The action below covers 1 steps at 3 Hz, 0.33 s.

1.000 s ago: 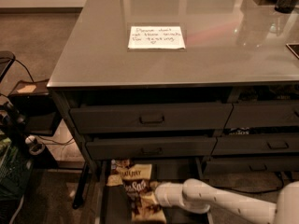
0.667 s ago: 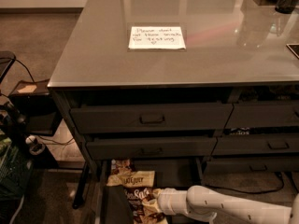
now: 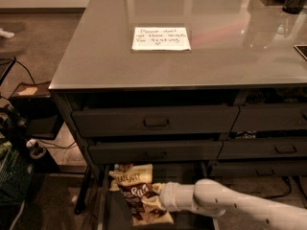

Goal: Pick brown chip bag from bottom drawer and place on counter

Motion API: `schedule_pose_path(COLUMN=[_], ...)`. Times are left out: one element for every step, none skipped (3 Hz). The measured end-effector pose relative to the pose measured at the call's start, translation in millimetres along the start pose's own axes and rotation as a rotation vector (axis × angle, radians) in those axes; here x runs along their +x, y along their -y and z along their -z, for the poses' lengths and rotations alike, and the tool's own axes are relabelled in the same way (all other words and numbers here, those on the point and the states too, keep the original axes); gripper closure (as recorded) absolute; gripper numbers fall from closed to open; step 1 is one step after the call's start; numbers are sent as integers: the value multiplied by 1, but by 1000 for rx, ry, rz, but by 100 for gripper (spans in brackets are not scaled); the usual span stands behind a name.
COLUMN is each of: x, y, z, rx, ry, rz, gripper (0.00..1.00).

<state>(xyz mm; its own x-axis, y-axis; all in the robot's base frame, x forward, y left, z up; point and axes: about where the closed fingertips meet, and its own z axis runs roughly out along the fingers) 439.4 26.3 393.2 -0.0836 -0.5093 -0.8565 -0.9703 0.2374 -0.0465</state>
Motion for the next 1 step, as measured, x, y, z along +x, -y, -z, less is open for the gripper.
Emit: schedule_pose_path(x=[-47], y=[25], z=[5], rx=[-12], ry=[30], rz=[119], gripper=[100])
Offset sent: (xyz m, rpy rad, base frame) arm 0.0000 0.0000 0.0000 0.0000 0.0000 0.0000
